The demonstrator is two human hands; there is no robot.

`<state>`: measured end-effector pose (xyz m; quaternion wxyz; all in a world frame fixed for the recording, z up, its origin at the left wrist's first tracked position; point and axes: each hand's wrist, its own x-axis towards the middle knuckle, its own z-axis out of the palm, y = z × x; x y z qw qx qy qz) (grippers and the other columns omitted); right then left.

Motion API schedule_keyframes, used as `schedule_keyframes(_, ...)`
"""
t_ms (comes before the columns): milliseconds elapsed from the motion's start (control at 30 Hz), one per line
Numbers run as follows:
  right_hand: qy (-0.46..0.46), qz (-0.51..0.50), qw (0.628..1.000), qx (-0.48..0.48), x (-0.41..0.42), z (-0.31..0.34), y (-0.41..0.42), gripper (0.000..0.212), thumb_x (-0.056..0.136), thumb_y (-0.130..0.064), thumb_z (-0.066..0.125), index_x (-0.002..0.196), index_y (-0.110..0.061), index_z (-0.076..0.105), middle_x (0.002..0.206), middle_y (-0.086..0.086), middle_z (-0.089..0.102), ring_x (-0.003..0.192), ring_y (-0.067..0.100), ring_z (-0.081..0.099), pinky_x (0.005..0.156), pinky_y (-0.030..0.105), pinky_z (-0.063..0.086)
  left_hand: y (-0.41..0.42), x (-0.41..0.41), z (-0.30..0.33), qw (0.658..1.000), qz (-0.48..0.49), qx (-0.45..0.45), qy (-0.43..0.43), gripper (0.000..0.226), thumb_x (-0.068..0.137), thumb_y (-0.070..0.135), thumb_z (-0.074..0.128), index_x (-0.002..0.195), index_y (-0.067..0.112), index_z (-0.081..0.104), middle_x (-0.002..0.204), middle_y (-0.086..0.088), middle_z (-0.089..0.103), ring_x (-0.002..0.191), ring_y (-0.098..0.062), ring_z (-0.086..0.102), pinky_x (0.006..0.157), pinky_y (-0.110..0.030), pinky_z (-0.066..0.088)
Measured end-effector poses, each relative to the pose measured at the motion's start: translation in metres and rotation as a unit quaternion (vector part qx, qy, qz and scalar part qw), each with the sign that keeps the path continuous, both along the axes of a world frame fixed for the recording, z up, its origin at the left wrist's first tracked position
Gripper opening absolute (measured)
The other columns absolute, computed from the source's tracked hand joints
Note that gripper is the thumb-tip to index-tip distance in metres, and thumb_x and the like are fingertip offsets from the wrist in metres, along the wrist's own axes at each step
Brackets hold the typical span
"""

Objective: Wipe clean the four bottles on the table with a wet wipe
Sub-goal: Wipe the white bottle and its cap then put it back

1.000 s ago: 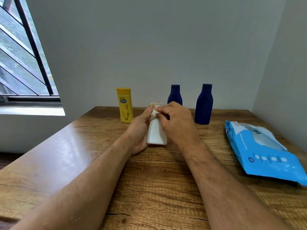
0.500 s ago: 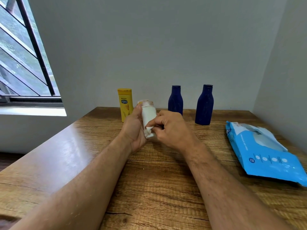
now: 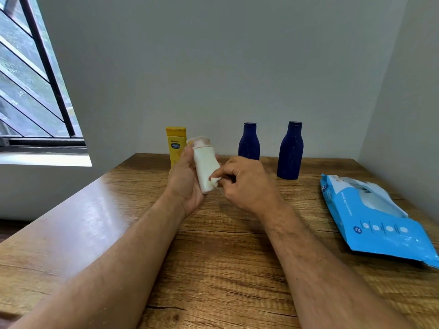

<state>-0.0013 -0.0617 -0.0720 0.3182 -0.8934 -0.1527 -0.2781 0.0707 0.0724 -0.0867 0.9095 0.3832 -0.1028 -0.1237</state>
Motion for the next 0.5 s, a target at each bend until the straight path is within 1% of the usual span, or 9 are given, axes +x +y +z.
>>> schedule_keyframes(67,0.006,0.009,1.0,-0.014,-0.001,0.0,0.0,0.024,0.087,-0.006,0.068,0.104,-0.018,0.077,0.101,-0.016,0.058,0.083,-0.009,0.051,0.076,0.0,0.042,0.0,0.002,-0.001,0.999,0.019,-0.024,0.016,0.062,0.095,0.043,0.056,0.146,0.011,0.042,0.12,-0.023,0.056,0.108,-0.032,0.056,0.095,-0.048,0.05)
schedule_keyframes(133,0.007,0.011,1.0,-0.016,-0.002,0.001,0.0,0.023,0.087,-0.006,0.068,0.105,-0.018,0.077,0.103,-0.012,0.062,0.086,-0.004,0.054,0.075,0.002,0.044,0.0,0.0,0.0,0.999,0.018,-0.023,0.022,0.067,0.091,0.043,0.06,0.146,0.011,0.042,0.12,-0.022,0.055,0.109,-0.032,0.056,0.094,-0.047,0.05)
schedule_keyframes(233,0.0,0.006,1.0,-0.01,-0.001,0.001,0.0,0.022,0.09,-0.01,0.066,0.108,-0.019,0.076,0.106,-0.008,0.065,0.092,0.0,0.055,0.077,0.003,0.043,-0.003,-0.007,0.002,0.999,-0.02,0.024,0.015,0.056,0.103,0.047,0.042,0.142,0.008,0.048,0.119,-0.023,0.06,0.104,-0.03,0.062,0.085,-0.045,0.056)
schedule_keyframes(267,-0.008,-0.001,1.0,-0.005,0.0,0.001,0.001,0.022,0.092,-0.012,0.065,0.109,-0.019,0.076,0.105,-0.006,0.065,0.093,0.001,0.056,0.078,0.004,0.042,-0.005,-0.009,0.001,0.998,-0.038,0.039,0.013,0.055,0.105,0.048,0.037,0.139,0.007,0.051,0.121,-0.022,0.063,0.106,-0.031,0.064,0.087,-0.046,0.057)
schedule_keyframes(300,-0.019,-0.013,1.0,0.002,0.0,0.001,0.001,0.022,0.093,-0.014,0.064,0.11,-0.02,0.076,0.104,-0.005,0.064,0.094,0.004,0.056,0.079,0.006,0.042,-0.007,-0.011,-0.002,0.997,-0.06,0.046,0.013,0.055,0.106,0.048,0.035,0.137,0.007,0.053,0.123,-0.022,0.065,0.11,-0.032,0.066,0.091,-0.049,0.056)
schedule_keyframes(367,-0.046,-0.045,0.998,0.013,0.001,0.001,0.001,0.022,0.095,-0.018,0.061,0.113,-0.021,0.074,0.1,-0.004,0.061,0.092,0.008,0.056,0.079,0.011,0.044,-0.011,-0.014,-0.005,0.994,-0.1,0.046,0.012,0.052,0.106,0.046,0.035,0.142,0.011,0.051,0.133,-0.024,0.062,0.123,-0.036,0.061,0.103,-0.057,0.048)
schedule_keyframes(400,-0.058,-0.059,0.996,0.018,0.002,0.001,0.0,0.023,0.096,-0.02,0.06,0.115,-0.021,0.073,0.1,-0.003,0.06,0.091,0.009,0.056,0.08,0.015,0.046,-0.013,-0.014,-0.005,0.993,-0.112,0.041,0.008,0.051,0.106,0.045,0.036,0.145,0.015,0.048,0.137,-0.024,0.059,0.128,-0.037,0.058,0.106,-0.06,0.044)
schedule_keyframes(467,-0.077,-0.067,0.994,0.028,0.002,0.001,0.0,0.023,0.097,-0.02,0.059,0.116,-0.02,0.072,0.1,-0.003,0.059,0.091,0.009,0.056,0.081,0.018,0.049,-0.014,-0.013,-0.005,0.993,-0.115,0.023,-0.01,0.046,0.106,0.041,0.037,0.147,0.022,0.044,0.137,-0.022,0.06,0.127,-0.036,0.058,0.105,-0.061,0.044)
schedule_keyframes(500,-0.081,-0.061,0.994,0.029,0.002,0.001,0.0,0.022,0.096,-0.018,0.06,0.115,-0.02,0.073,0.099,-0.004,0.059,0.09,0.008,0.056,0.08,0.016,0.048,-0.015,-0.013,-0.003,0.994,-0.105,0.014,-0.023,0.043,0.107,0.038,0.037,0.146,0.025,0.045,0.132,-0.019,0.063,0.121,-0.034,0.062,0.103,-0.058,0.047)
